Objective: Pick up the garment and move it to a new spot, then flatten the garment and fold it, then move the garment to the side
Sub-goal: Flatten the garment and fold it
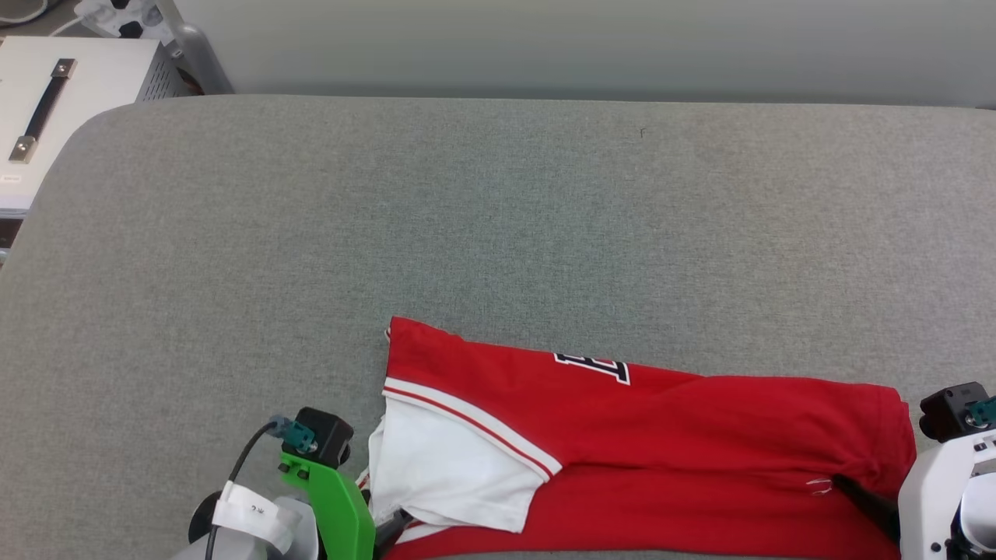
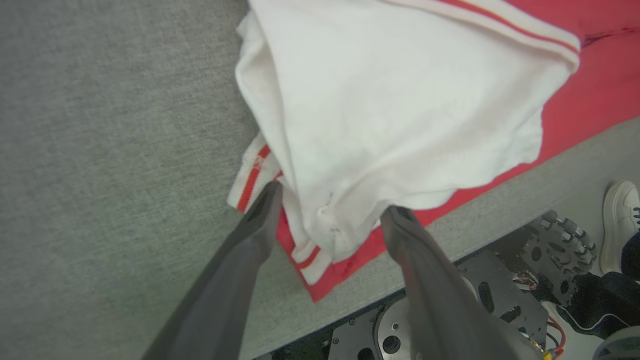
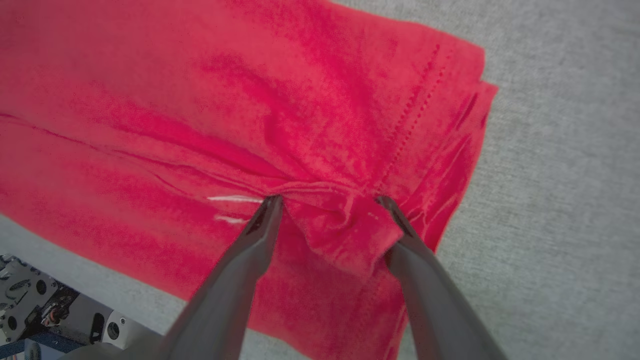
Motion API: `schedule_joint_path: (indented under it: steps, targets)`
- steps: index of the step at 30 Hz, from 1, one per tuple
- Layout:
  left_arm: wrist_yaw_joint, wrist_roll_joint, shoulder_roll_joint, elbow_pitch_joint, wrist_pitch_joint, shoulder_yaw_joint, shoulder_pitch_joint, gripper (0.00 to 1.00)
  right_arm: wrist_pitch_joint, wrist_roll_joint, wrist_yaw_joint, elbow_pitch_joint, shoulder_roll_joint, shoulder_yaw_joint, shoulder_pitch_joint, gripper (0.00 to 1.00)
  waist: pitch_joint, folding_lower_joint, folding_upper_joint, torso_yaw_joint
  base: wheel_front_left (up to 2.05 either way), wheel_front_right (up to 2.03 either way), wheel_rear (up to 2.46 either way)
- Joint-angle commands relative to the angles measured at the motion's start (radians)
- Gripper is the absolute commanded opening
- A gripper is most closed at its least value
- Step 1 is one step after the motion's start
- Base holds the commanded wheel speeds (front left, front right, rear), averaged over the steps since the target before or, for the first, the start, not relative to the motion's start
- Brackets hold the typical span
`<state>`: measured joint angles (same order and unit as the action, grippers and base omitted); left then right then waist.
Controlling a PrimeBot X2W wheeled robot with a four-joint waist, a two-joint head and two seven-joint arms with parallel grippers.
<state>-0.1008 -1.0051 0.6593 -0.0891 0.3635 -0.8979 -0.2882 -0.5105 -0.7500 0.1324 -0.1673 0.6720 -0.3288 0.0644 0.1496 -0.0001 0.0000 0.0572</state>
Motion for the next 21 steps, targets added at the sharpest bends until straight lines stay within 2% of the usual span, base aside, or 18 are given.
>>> schedule_joint_path:
  steps: [1,6,11,16,18,19,21]
  targets:
    - [-0.002,0.006,0.001,-0.008,-0.013,0.007,0.005,1.0,-0.011,-0.012,-0.002,-0.008,-0.003,0.002,-0.008,1.0,-0.022,0.0001,0.0,-0.003,0.0,0.0,0.0]
    - [-0.024,-0.013,0.008,0.015,-0.063,0.045,0.026,1.0,-0.034,-0.032,-0.002,0.024,-0.003,0.048,-0.024,1.0,-0.062,0.0001,0.0,-0.008,0.0,0.0,0.0]
    - [-0.068,-0.024,0.028,0.072,-0.164,0.124,0.045,1.0,-0.083,-0.043,-0.002,0.07,-0.036,0.157,-0.051,1.0,-0.081,0.0001,0.0,-0.01,0.0,0.0,0.0]
    - [-0.081,-0.002,0.009,0.109,-0.357,0.211,0.062,1.0,-0.158,-0.01,-0.002,0.106,-0.106,0.276,-0.085,1.0,-0.084,0.0001,0.0,-0.009,0.0,0.0,0.0]
    - [-0.074,0.039,0.005,0.112,-0.445,0.227,0.063,1.0,-0.184,0.016,-0.002,0.121,-0.136,0.314,-0.094,1.0,-0.082,0.0001,0.0,-0.009,0.0,0.0,0.0]
    - [-0.066,0.08,-0.015,0.105,-0.566,0.257,0.067,1.0,-0.215,0.056,-0.002,0.135,-0.182,0.366,-0.105,1.0,-0.073,0.0001,0.0,-0.006,0.0,0.0,0.0]
    - [-0.06,0.122,-0.031,0.095,-0.606,0.279,0.068,1.0,-0.232,0.079,-0.002,0.141,-0.215,0.396,-0.11,1.0,-0.066,0.0001,0.0,-0.003,0.0,0.0,0.0]
